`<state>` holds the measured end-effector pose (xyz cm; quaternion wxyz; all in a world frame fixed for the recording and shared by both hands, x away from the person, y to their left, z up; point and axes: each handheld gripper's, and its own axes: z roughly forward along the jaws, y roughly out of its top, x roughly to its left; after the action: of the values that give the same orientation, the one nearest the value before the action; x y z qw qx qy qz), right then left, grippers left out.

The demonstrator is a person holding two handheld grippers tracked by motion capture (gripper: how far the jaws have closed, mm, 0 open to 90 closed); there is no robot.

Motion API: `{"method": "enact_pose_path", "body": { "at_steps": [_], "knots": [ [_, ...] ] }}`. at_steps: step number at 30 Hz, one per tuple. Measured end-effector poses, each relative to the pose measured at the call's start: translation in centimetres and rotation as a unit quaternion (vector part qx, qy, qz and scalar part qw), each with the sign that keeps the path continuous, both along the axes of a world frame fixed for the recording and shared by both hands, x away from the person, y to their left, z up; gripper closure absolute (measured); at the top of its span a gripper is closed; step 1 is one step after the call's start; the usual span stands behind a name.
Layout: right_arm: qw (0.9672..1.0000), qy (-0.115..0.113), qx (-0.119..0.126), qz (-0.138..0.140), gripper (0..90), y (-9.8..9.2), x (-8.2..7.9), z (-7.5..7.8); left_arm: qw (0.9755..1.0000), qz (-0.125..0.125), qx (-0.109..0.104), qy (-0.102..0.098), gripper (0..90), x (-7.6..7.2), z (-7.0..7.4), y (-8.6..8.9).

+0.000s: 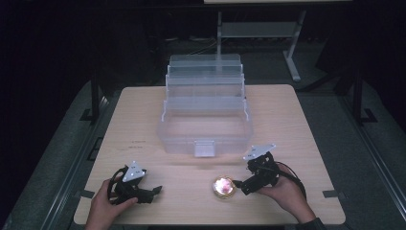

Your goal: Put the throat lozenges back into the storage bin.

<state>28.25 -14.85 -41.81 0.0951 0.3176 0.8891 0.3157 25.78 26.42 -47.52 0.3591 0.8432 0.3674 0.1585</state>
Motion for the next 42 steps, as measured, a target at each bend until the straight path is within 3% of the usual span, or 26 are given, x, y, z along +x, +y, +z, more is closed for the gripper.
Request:
{"method": "enact_pose_path", "body": {
  "at_steps": [42],
  "knots": [
    [0.9978,0.031,-0.021,0.054,0.0,4.6,-0.5,-2.1,1.0000,-0.001,0.001,0.001,10.8,0.0,0.0,0.0]
  ]
}}
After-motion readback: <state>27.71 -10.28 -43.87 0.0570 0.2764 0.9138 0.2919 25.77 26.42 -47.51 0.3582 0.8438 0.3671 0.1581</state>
